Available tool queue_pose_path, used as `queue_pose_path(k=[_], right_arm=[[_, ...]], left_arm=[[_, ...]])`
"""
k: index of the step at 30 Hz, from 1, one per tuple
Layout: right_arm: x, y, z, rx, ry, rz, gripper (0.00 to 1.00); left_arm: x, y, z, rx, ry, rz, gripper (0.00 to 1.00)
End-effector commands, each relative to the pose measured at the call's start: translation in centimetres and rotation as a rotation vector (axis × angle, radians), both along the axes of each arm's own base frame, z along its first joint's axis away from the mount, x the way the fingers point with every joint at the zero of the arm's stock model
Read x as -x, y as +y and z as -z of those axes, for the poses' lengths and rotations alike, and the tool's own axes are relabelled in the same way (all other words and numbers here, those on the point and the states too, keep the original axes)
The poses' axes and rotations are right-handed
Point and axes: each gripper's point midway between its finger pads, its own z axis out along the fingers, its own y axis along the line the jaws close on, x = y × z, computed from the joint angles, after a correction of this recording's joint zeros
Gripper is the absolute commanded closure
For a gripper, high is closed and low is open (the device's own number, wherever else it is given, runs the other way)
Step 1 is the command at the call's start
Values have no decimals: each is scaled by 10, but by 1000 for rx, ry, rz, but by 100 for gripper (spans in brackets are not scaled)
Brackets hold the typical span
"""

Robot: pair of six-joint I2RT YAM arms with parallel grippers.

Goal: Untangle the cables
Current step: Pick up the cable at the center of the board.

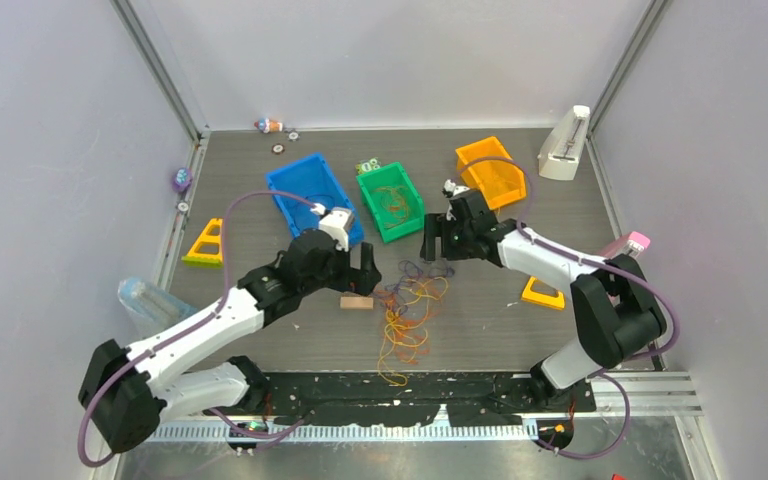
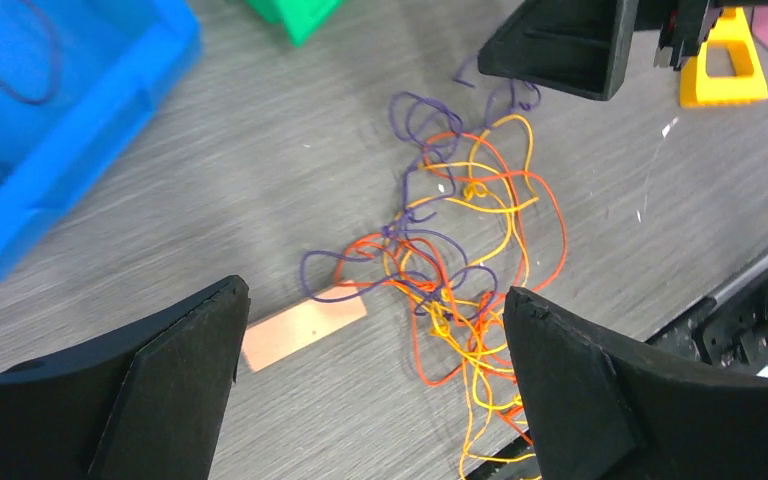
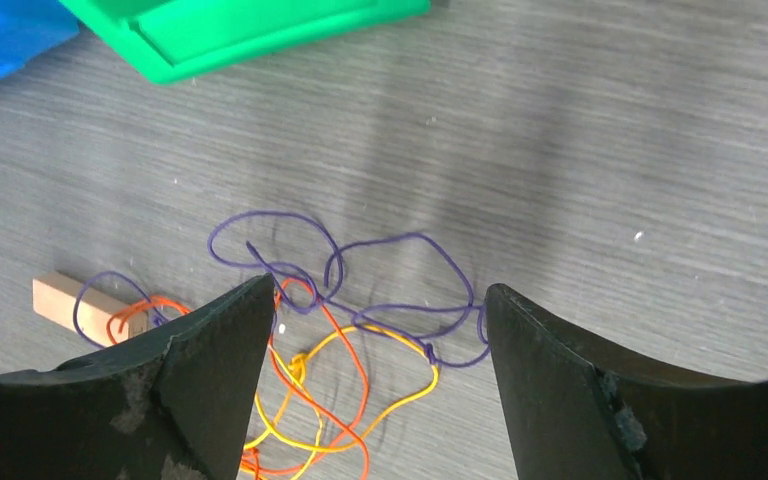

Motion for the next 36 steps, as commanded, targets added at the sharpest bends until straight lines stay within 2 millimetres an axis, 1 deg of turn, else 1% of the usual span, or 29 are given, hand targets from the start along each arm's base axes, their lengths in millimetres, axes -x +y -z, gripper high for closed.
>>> queue_pose_path(k=[1, 2, 4, 5, 6, 7, 10, 13, 17, 20, 23, 27, 29, 30, 31, 32, 33, 34, 35, 36], right_arm=[[-25, 3, -14, 50, -73, 27, 19], [-30, 2, -13, 70, -81, 35, 21], [-33, 5, -10, 91, -78, 33, 24], [-32, 6, -3, 103, -61, 27, 24], [-33, 9, -3, 103, -56, 22, 25], [-30, 10, 3, 112, -38, 13, 26], [-23, 14, 8, 125, -28, -14, 29], [-14, 9, 8, 149, -29, -32, 29], [1, -7, 18, 203, 2, -26, 23], [5, -15, 24, 229, 9, -5, 21], [10, -20, 34, 242, 34, 13, 23], [18, -15, 48, 210, 75, 9, 28], [19, -12, 49, 197, 78, 4, 33], [17, -11, 46, 188, 68, -2, 45], [16, -9, 44, 183, 59, -5, 52], [13, -8, 38, 173, 38, -10, 66], [11, -6, 32, 166, 24, -14, 71], [8, -6, 23, 159, -3, -18, 81], [4, -4, 11, 147, -34, -22, 85], [2, -1, 3, 135, -52, -27, 89]], left_arm=[[-10, 28, -16, 3, -73, -93, 0], [-11, 32, -18, 10, -76, -101, 0], [-12, 37, -21, 14, -81, -110, 0], [-13, 39, -22, 11, -84, -114, 0], [-13, 41, -22, 8, -84, -117, 0], [-13, 43, -22, 6, -82, -123, 0], [-12, 47, -21, -4, -79, -129, 0], [-11, 48, -20, -1, -79, -128, 0], [-11, 47, -20, 7, -80, -122, 0], [-11, 44, -19, 13, -79, -111, 0], [-12, 41, -18, 10, -71, -102, 0], [-13, 42, -18, -1, -73, -98, 0], [-13, 41, -18, -2, -76, -93, 0], [-13, 40, -18, 1, -78, -85, 0], [-12, 39, -19, 7, -78, -78, 1], [-12, 37, -20, 14, -81, -72, 0], [-12, 35, -21, 22, -82, -64, 0], [-12, 34, -22, 29, -86, -58, 0], [-12, 32, -24, 34, -91, -53, 1], [-13, 31, -25, 37, -100, -48, 1]])
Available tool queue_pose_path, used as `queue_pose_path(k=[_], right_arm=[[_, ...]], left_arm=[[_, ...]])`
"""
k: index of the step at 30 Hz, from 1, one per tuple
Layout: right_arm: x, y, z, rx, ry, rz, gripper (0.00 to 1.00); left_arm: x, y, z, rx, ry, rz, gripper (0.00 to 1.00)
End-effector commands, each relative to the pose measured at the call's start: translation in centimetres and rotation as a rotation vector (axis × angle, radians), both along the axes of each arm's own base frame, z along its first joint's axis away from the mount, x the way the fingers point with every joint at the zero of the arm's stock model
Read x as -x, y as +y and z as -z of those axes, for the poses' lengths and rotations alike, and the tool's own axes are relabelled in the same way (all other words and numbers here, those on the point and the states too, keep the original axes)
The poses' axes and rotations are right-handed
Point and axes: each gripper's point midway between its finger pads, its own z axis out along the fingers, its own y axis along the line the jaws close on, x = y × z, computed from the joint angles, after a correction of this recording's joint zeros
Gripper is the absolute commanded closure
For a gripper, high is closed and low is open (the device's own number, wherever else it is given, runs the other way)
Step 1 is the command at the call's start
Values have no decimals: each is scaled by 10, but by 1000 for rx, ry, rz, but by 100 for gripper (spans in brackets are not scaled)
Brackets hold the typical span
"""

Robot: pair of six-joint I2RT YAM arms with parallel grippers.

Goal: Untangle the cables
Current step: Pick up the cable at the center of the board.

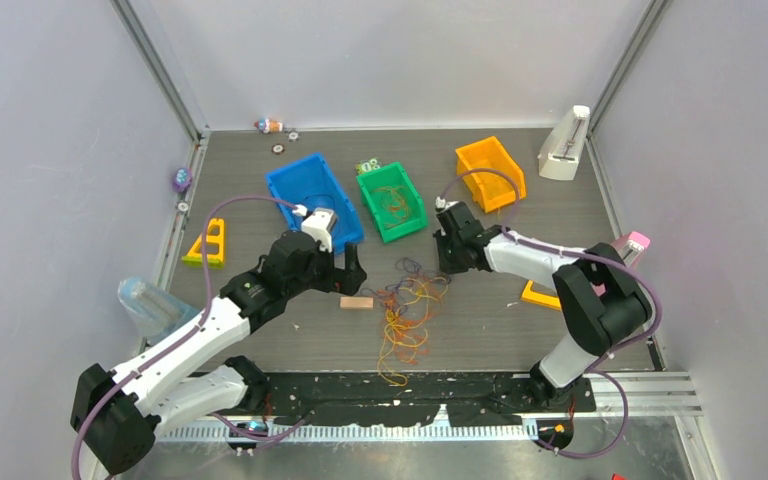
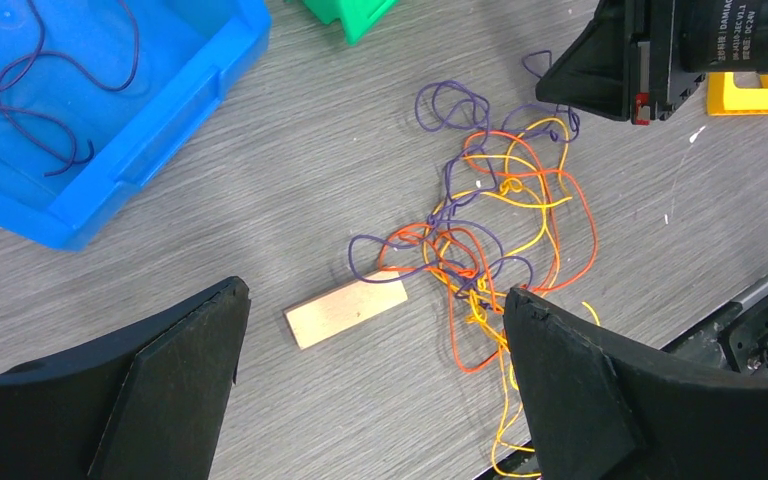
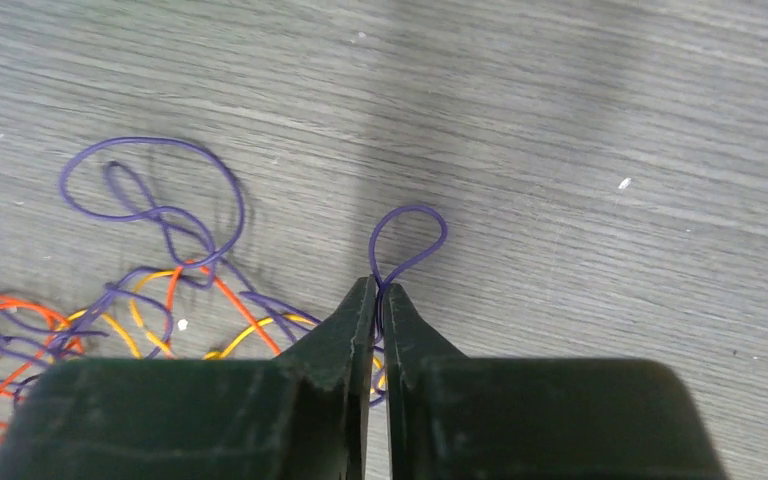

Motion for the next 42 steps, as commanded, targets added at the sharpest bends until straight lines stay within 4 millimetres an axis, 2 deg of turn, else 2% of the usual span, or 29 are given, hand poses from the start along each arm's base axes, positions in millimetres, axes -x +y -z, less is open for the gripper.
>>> queue_pose_path(k=[1, 4, 7, 8, 9, 10, 11, 12, 16, 21, 24, 28, 32, 35, 37, 39, 41, 42], right_arm=[[-17, 14, -55, -92, -147, -31, 92], [-15, 29, -85, -189, -195, -86, 95], [-8, 47, -126, -321, -274, -170, 94], [-6, 49, -133, -344, -290, -185, 94], [-2, 54, -150, -389, -327, -217, 95], [0, 56, -157, -409, -342, -231, 95], [4, 59, -174, -448, -380, -260, 95], [7, 60, -180, -464, -394, -273, 95], [22, 63, -227, -559, -500, -335, 94], [34, 66, -268, -637, -565, -379, 95], [38, 68, -281, -665, -576, -398, 95], [45, 74, -295, -717, -578, -436, 94], [49, 78, -307, -759, -584, -452, 95], [51, 78, -315, -775, -590, -450, 95], [51, 79, -317, -785, -590, -449, 94], [52, 80, -321, -799, -591, -455, 95], [53, 81, -323, -813, -592, -453, 95], [52, 81, -322, -814, -589, -450, 95]], left_arm=[[-6, -13, -18, 48, -69, 56, 0], [-6, -19, -28, 71, -104, 97, 1], [-7, -24, -38, 90, -149, 130, 1], [-7, -26, -42, 100, -164, 146, 1], [-7, -28, -47, 110, -183, 157, 1], [-7, -30, -50, 117, -196, 171, 1], [-6, -32, -54, 127, -212, 185, 1], [-7, -35, -58, 137, -230, 199, 1], [-9, -46, -80, 189, -315, 250, 1], [-17, -61, -113, 285, -414, 274, 1], [-24, -73, -129, 328, -434, 292, 2], [-34, -94, -140, 364, -432, 341, 3], [-39, -116, -137, 398, -382, 406, 4], [-33, -131, -141, 459, -376, 478, 9], [-28, -140, -141, 476, -368, 525, 17], [-26, -149, -141, 479, -355, 564, 34], [-23, -155, -137, 487, -328, 600, 57], [-22, -157, -136, 495, -319, 608, 60]])
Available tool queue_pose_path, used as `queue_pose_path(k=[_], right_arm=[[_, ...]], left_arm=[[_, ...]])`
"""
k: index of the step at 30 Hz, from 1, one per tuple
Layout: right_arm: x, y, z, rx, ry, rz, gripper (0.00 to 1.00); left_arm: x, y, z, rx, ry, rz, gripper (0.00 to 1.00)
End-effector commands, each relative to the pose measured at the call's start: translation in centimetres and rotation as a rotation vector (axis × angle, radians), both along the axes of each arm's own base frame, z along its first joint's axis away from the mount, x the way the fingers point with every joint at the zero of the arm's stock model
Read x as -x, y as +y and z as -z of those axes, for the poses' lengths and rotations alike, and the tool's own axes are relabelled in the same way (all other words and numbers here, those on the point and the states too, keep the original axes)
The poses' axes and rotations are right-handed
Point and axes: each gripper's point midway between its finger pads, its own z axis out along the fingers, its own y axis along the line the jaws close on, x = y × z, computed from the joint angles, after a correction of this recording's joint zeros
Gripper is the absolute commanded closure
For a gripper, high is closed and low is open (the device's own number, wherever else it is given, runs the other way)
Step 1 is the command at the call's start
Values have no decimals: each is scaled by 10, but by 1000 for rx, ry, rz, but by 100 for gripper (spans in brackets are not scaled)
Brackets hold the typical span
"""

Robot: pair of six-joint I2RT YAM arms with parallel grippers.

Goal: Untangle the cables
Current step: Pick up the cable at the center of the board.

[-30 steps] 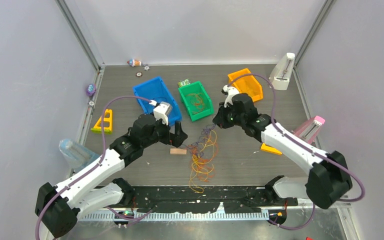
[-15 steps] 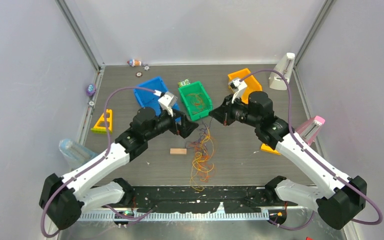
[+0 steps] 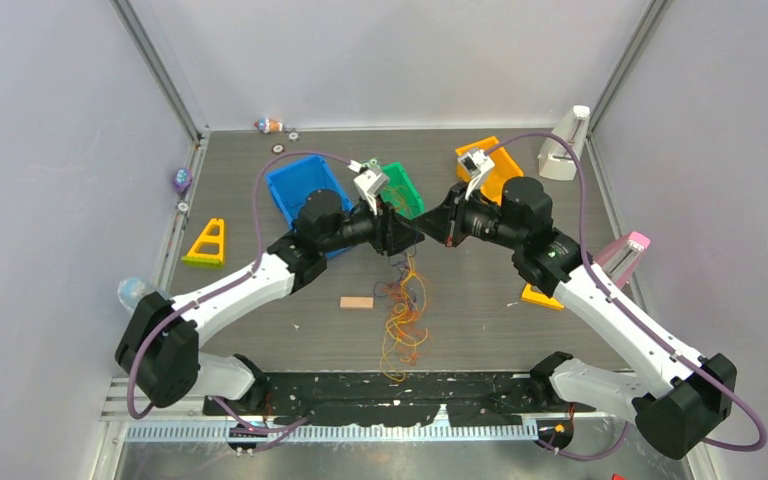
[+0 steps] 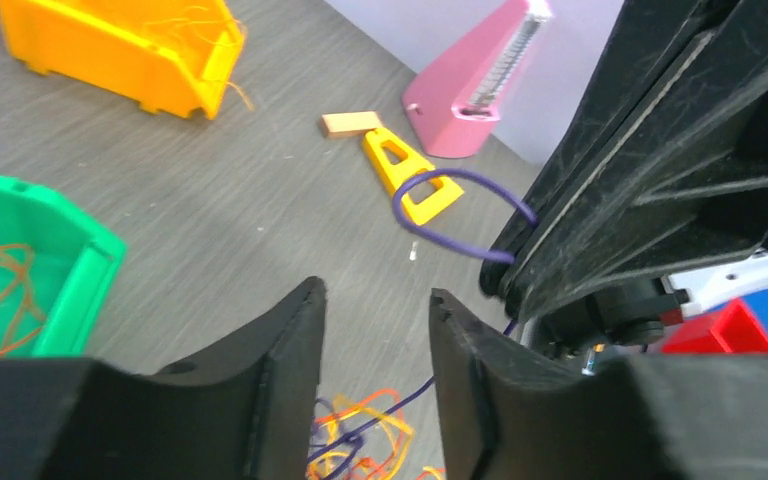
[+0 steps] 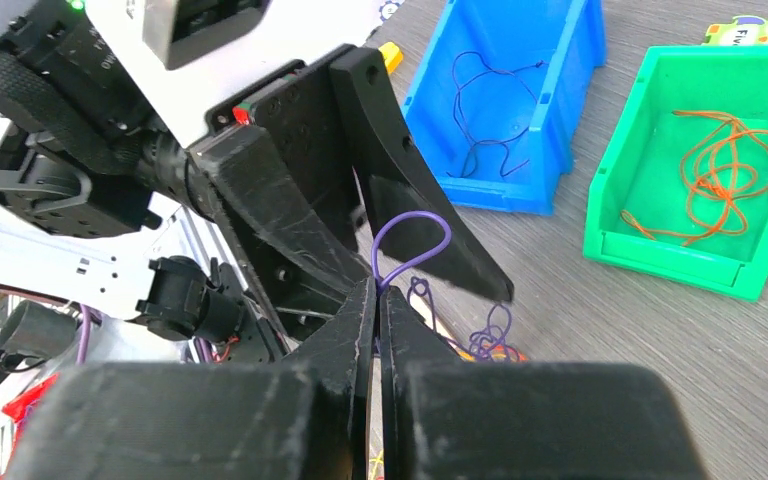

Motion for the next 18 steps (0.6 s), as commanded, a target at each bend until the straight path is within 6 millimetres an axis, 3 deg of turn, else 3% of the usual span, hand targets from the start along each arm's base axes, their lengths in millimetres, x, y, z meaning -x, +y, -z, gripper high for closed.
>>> queue_pose_path(k=[1, 4, 5, 8, 10, 11, 12, 14, 18], right_arm=[[3, 4, -43, -99, -84, -18, 95], [2, 5, -38, -105, -70, -14, 95], [1, 6, -40, -118, -72, -20, 95], [1, 7, -39, -127, -64, -24, 91], [0, 3, -35, -121, -67, -5, 61], [-3, -1, -30, -116, -64, 21, 33], [-4, -7, -21, -105, -59, 56, 14], [-3, -17, -5, -88, -59, 98, 3], [3, -28, 36, -42, -60, 124, 0]], left_arm=[[14, -21, -37, 107, -60, 141, 61], [21, -25, -37, 133, -54, 189, 59], [22, -26, -36, 133, -52, 195, 64], [18, -23, -33, 113, -53, 167, 100], [14, -18, -34, 100, -56, 126, 100], [10, -14, -35, 94, -53, 100, 100], [6, -11, -36, 88, -42, 77, 100], [-4, -2, -40, 88, -20, 27, 100], [-15, 6, -52, 102, 19, -7, 100]])
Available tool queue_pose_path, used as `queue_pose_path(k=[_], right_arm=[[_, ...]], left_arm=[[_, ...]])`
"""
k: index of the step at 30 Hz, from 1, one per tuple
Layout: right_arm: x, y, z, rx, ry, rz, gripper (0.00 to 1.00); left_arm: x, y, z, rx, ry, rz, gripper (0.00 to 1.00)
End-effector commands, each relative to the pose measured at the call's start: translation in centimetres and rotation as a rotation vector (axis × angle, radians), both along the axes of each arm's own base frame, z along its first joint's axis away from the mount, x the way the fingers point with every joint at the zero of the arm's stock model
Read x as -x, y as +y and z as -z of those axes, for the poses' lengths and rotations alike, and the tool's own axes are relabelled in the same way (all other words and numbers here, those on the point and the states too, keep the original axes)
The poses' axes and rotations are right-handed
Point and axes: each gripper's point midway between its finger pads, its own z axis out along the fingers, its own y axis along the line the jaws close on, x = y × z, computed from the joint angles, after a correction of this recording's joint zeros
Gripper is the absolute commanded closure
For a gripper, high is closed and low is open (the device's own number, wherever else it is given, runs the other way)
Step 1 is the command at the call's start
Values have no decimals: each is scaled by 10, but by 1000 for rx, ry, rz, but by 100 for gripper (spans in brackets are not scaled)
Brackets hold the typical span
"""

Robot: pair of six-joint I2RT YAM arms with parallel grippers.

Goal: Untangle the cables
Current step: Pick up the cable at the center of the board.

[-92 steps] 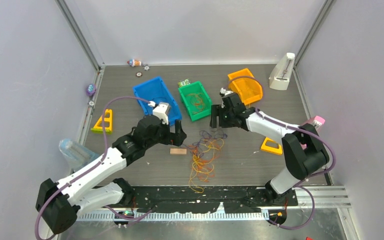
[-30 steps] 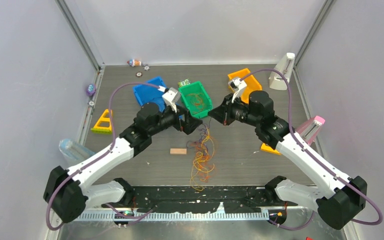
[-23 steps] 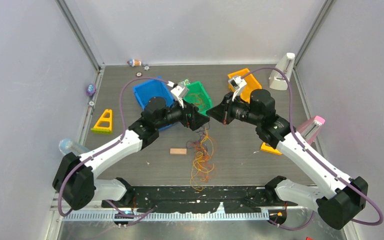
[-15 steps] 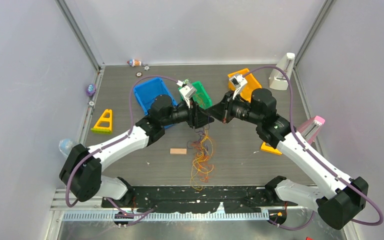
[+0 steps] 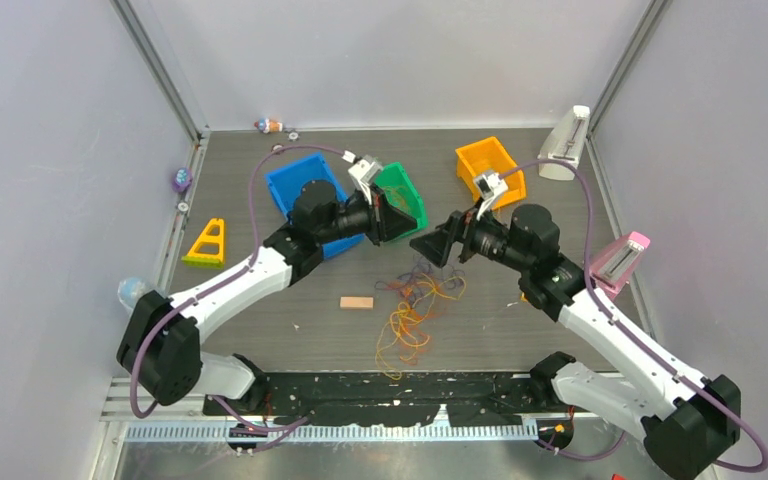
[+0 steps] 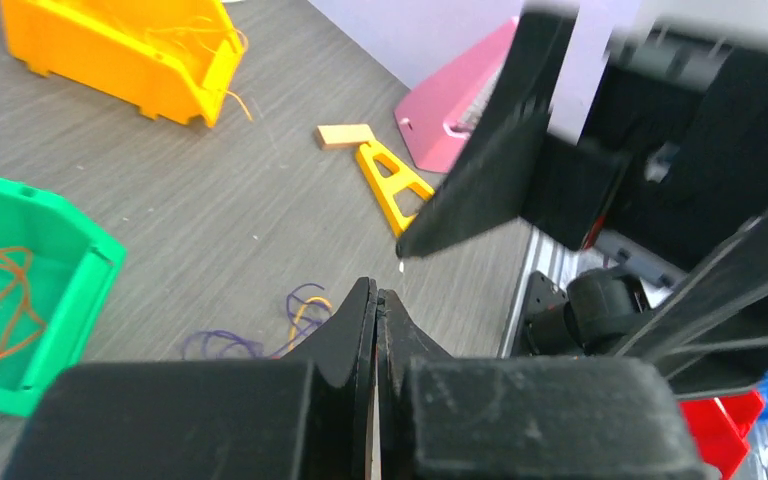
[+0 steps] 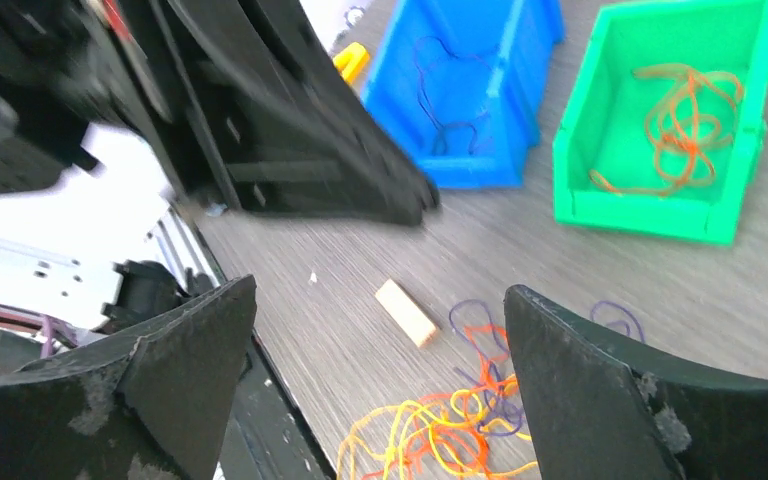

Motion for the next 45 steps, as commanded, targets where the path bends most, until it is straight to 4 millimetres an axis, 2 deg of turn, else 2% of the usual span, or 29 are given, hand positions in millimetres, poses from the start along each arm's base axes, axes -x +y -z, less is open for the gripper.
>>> queue_pose_path(k=[1, 2, 3, 5, 9, 13, 16, 22, 27, 33, 37, 40, 44, 45], right_arm=[[2, -15, 38, 31, -29, 57, 0], [3, -17, 39, 24, -42, 63, 0], [5, -19, 55, 40, -19, 68, 0], [3, -26, 68, 57, -4, 110, 0], [-11, -55, 104, 182, 110, 295, 0], [-7, -73, 147, 355, 261, 353, 1], [-2, -73, 167, 416, 330, 321, 3], [5, -77, 187, 471, 416, 327, 5], [5, -94, 201, 537, 504, 428, 5], [8, -94, 217, 533, 572, 459, 15], [13, -85, 226, 512, 624, 427, 24], [13, -74, 230, 481, 629, 377, 34], [19, -69, 240, 490, 672, 338, 37], [22, -67, 242, 485, 689, 329, 43]], left_arm=[[-13, 8, -49, 68, -40, -47, 100], [-13, 7, -51, 70, -43, -42, 100], [-13, 7, -52, 71, -41, -38, 100], [-13, 6, -48, 58, -32, -36, 100], [-14, 12, -21, -25, 6, -51, 98], [-11, 27, 10, -101, 34, -107, 80], [-6, 39, 29, -147, 45, -142, 67], [-1, 48, 59, -239, 84, -146, 41], [-4, 42, 66, -266, 99, -133, 29], [-7, 27, 71, -293, 100, -92, 22], [-8, 16, 82, -351, 126, -54, 22], [-12, 9, 88, -366, 137, -44, 23], [-17, -1, 91, -394, 161, -29, 23], [-17, -3, 91, -399, 161, -23, 23]])
